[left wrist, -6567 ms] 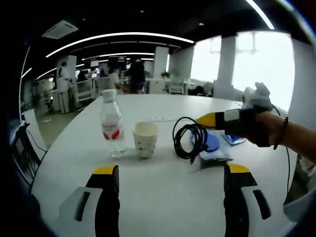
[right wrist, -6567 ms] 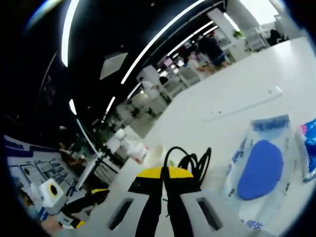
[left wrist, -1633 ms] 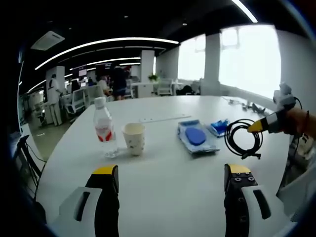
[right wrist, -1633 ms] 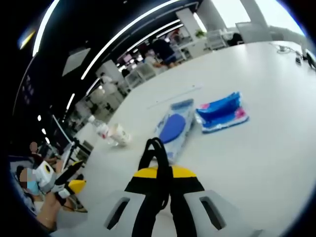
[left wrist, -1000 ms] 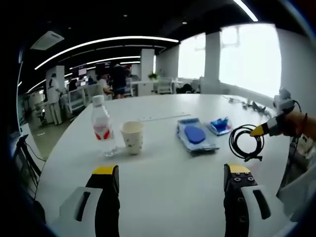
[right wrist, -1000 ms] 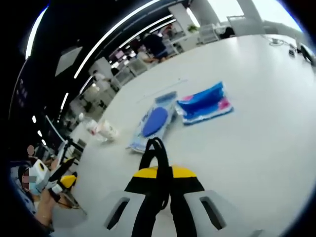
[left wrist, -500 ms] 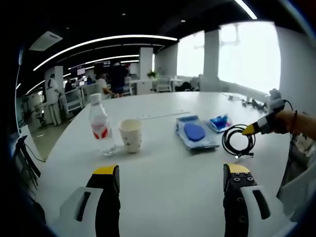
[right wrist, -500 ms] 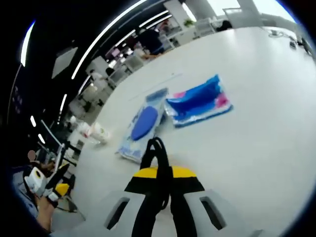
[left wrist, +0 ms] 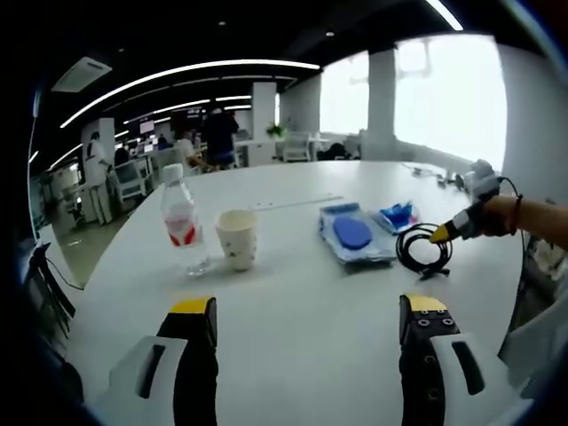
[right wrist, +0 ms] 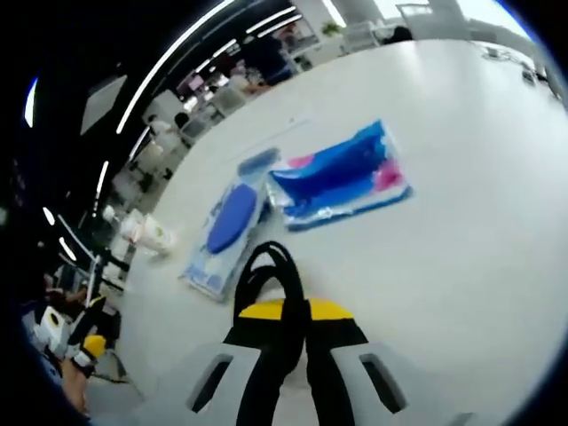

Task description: Arrange the tabletop items into an orderly group along one side of the table until the central work area is clear of visible clutter.

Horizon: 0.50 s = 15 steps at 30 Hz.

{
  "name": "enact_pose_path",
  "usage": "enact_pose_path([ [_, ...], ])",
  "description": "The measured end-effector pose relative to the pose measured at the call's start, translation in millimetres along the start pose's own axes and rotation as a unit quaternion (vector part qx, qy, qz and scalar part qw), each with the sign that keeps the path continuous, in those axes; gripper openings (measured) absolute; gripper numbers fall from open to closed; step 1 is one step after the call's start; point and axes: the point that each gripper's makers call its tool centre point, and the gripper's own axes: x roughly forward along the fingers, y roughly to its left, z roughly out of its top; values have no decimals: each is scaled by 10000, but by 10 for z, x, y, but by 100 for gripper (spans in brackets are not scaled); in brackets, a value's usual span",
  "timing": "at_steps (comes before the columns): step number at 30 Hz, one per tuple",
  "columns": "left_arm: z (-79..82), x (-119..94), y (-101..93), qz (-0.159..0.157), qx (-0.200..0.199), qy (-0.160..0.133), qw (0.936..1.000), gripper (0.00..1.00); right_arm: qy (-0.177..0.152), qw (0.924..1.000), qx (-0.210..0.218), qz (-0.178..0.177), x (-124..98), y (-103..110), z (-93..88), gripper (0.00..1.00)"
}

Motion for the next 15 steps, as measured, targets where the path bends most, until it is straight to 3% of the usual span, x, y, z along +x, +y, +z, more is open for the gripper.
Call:
enact_pose_path([
  [3,-17,32,-28,-62,-99,42,9999,82,27,10000,-69,-15,13,6,-32,4],
  [9,-13,115,-101,-112,-30,3,9999,79,145,9978,-602,-237,12,-14,-122,4],
  [15,8,138,-142,-200,-14,-29,9998,78,63,9961,-841,-261,27,17,-126,4],
])
